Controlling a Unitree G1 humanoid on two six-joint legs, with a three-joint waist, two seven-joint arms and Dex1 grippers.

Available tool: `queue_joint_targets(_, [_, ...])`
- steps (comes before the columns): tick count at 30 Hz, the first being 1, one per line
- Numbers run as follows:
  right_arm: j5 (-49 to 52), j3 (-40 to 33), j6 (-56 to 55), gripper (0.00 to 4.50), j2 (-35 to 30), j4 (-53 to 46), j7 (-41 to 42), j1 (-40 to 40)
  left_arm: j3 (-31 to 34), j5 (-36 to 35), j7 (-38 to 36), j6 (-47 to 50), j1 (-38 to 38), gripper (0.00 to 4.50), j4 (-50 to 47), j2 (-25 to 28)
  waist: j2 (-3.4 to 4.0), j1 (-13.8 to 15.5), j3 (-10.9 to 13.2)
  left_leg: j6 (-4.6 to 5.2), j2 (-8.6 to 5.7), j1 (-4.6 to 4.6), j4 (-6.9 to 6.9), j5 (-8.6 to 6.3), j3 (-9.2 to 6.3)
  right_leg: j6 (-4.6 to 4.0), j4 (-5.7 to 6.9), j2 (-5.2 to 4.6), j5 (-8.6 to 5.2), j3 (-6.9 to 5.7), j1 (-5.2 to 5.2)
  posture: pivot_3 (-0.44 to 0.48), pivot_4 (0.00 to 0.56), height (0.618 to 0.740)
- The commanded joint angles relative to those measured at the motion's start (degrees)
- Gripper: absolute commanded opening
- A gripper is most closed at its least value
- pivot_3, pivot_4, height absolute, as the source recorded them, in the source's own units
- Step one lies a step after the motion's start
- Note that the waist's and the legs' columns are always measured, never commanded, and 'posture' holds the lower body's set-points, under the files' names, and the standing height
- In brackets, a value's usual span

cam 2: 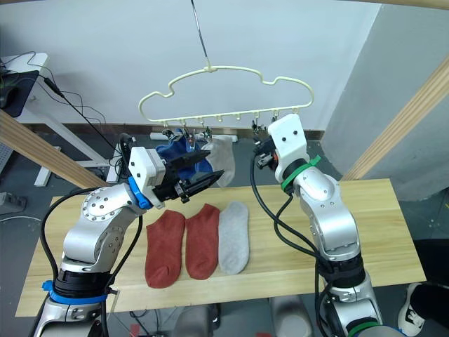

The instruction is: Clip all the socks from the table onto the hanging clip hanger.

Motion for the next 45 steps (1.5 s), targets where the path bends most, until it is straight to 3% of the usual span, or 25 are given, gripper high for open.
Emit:
queue_joint_targets(1, [1.0,0.4,-2.0,1.56,0.3,-1.0,0.2,-1.6,-0.3,0.5,0.3,-1.4,0.2,2.87,-1.1,-0.5,0.0,0.0,0.0,0.0,0.0,0.0,0.0,0.0,0.0,0.0,0.0,0.0,0.0,0.0,0.0,-0.213,0.284,0.74])
queue_joint_targets(45, [3.2,1.5,-5.7,1.56,4.8,6.0,-2.0,-5.3,-1.4,2.8,0.5,-3.1,0.9,2.87,0.0,-2.4,0.01,-0.6,-0.1,0.0,0.0,0.01,0.14,0.01,-0.01,-0.04,0.19,0.0,0.03,-0.01,0.0,-0.209,0.273,0.74])
